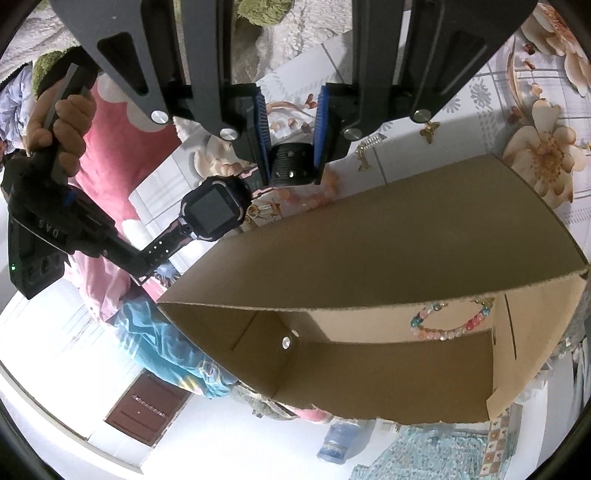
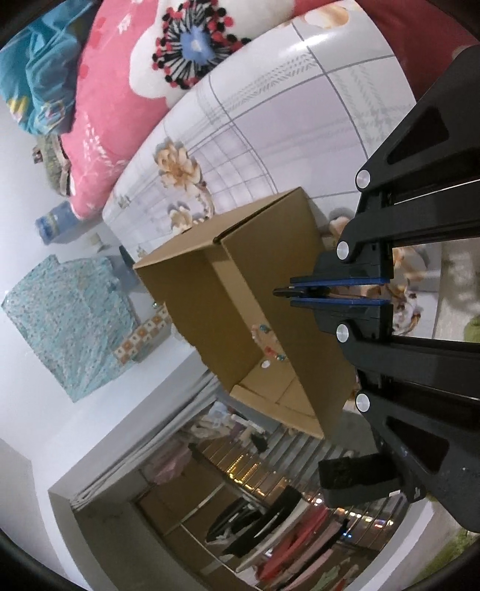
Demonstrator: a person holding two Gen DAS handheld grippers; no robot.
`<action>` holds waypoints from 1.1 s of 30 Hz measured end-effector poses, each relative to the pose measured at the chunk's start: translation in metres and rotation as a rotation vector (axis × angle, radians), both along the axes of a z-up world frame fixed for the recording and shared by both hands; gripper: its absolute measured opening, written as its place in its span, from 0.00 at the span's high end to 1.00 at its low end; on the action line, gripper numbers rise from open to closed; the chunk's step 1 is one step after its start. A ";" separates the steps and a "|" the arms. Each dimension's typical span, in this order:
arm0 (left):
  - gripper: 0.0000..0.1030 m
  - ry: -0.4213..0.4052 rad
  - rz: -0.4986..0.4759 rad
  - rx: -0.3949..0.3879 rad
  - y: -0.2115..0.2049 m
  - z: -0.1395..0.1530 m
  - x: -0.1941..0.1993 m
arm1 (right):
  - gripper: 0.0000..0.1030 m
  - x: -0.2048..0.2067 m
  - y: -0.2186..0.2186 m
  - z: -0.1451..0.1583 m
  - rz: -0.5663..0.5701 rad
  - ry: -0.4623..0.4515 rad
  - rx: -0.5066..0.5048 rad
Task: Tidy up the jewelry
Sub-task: 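Carry the smartwatch into the box and open the left gripper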
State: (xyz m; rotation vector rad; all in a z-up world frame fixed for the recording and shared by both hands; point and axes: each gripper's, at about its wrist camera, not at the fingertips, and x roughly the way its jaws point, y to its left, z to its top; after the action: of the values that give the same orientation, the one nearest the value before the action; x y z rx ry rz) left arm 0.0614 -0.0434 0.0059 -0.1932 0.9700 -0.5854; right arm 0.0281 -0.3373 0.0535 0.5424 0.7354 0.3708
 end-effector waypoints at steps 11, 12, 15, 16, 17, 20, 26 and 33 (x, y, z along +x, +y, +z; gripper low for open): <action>0.81 -0.074 -0.062 -0.099 0.007 0.041 -0.008 | 0.97 0.002 0.006 0.049 0.034 -0.109 -0.031; 0.81 -0.078 -0.068 -0.110 0.007 0.047 -0.007 | 0.97 0.005 0.008 0.058 0.047 -0.127 -0.037; 0.81 -0.094 -0.076 -0.129 0.009 0.067 0.000 | 0.97 0.024 0.014 0.081 0.097 -0.161 -0.053; 0.81 -0.098 -0.071 -0.122 0.009 0.073 0.004 | 0.97 0.035 0.016 0.090 0.119 -0.170 -0.055; 0.81 -0.102 -0.061 -0.114 0.010 0.082 0.011 | 0.97 0.045 0.018 0.096 0.135 -0.173 -0.054; 0.81 -0.077 -0.034 -0.093 0.014 0.095 0.038 | 0.97 0.093 0.026 0.107 0.202 -0.142 -0.029; 0.81 0.063 0.019 -0.036 0.017 0.082 0.114 | 0.97 0.181 0.063 0.085 0.272 0.021 -0.105; 0.80 0.215 0.047 0.085 0.013 0.047 0.176 | 0.97 0.240 0.101 0.042 0.318 0.153 -0.288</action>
State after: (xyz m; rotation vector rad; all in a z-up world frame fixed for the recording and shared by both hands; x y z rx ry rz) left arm 0.2373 -0.0306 0.0526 -0.2053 1.1934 -0.4855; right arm 0.2685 -0.2367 0.0957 0.1814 1.0081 0.5117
